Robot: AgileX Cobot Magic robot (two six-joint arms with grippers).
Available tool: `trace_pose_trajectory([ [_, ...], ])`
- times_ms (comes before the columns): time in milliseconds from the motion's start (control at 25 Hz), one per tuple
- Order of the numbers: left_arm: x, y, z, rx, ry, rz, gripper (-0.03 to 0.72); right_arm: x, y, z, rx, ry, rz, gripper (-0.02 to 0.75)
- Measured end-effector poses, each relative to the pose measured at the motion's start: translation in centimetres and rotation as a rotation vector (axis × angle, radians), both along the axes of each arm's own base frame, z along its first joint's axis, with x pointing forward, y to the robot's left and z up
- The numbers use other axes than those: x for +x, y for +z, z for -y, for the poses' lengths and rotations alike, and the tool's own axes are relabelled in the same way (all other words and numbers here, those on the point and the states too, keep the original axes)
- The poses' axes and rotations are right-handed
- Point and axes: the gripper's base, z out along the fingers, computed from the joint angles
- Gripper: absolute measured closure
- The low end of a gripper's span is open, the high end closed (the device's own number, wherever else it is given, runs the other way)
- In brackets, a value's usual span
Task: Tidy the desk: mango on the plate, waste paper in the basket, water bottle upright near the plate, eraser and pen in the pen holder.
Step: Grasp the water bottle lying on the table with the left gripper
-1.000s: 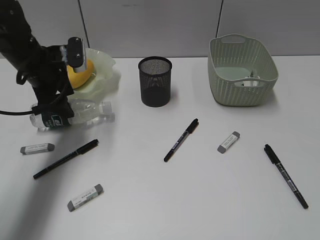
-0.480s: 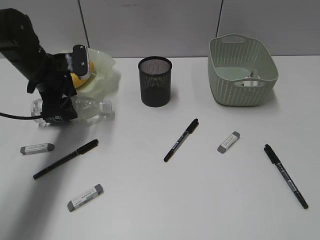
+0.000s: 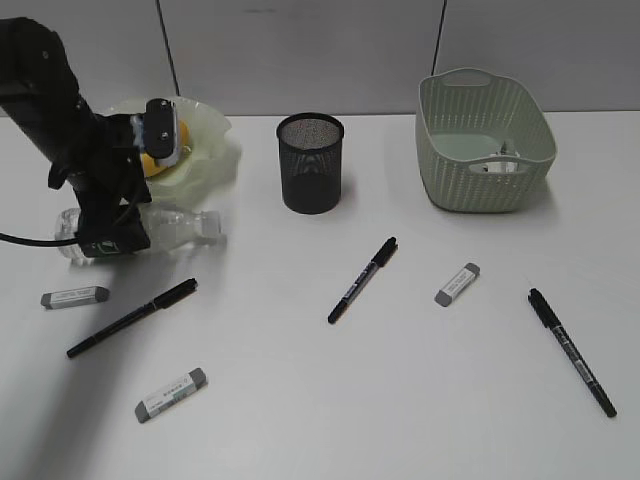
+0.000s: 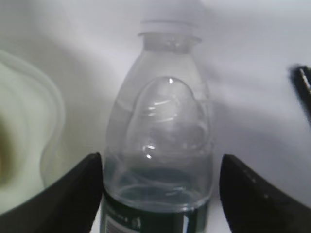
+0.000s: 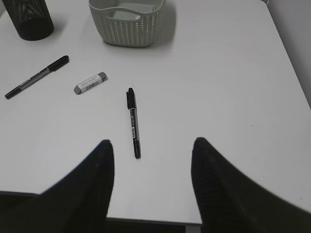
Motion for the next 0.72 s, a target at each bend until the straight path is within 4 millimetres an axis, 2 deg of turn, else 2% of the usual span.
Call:
trace_pose_trajectory([
  [720, -1.08, 0.26, 0.48, 0.001, 0.017, -0.096, 0.127, 0.00, 0.00, 0.00, 0.000, 0.000, 0.000, 0.325],
])
